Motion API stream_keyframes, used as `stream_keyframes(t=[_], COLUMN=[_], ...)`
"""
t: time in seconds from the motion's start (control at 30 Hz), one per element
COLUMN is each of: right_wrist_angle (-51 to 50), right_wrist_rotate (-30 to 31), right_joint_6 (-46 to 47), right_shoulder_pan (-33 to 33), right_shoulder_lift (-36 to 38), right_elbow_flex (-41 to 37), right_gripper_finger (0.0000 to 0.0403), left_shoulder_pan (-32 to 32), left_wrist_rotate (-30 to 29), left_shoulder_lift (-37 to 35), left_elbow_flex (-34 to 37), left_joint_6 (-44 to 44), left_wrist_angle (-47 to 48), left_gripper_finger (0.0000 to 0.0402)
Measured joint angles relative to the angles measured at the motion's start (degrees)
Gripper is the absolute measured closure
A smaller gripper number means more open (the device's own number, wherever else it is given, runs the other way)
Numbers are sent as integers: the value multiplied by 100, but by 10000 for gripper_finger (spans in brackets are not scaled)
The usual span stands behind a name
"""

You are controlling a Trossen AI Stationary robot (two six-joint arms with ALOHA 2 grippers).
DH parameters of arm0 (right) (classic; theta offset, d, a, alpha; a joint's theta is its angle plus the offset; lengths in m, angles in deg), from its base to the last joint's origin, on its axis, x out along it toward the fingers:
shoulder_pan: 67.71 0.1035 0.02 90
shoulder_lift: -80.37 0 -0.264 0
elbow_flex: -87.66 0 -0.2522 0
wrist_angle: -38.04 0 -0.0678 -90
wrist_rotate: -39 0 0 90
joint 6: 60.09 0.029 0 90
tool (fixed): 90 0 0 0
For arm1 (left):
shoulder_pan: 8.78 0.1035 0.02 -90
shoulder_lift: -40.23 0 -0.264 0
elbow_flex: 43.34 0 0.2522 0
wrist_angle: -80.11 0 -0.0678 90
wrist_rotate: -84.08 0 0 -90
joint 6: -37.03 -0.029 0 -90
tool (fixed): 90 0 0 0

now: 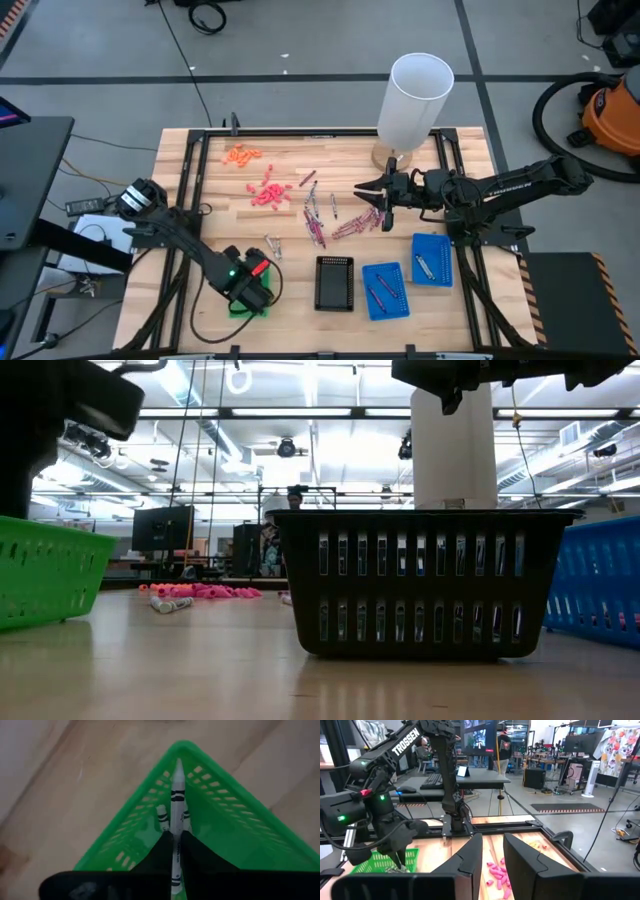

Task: Sort crayons
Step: Put the white crayon into the green bin, then put the red crayon into the left blue bin

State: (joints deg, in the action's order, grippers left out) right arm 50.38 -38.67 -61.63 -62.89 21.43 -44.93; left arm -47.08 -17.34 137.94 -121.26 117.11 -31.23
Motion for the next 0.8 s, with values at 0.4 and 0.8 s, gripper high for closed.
stream_keyframes(t=[0.4,0.8], right_wrist_angle=[0,-4], right_wrist_rotate=[-1,-2], right_joint_6=[0,94], right_shoulder_pan=[0,0], right_shoulder_lift=[0,0], right_elbow_flex=[0,0], right_gripper_finger=[316,316], left_shoulder_pan=[32,684], left_wrist_rotate=[244,568], left_shoulder_lift=[0,0], left_elbow_flex=[-3,-1156], left_joint_6=[-1,-3868], left_wrist_angle=[-121,1113], left_gripper_finger=[292,278])
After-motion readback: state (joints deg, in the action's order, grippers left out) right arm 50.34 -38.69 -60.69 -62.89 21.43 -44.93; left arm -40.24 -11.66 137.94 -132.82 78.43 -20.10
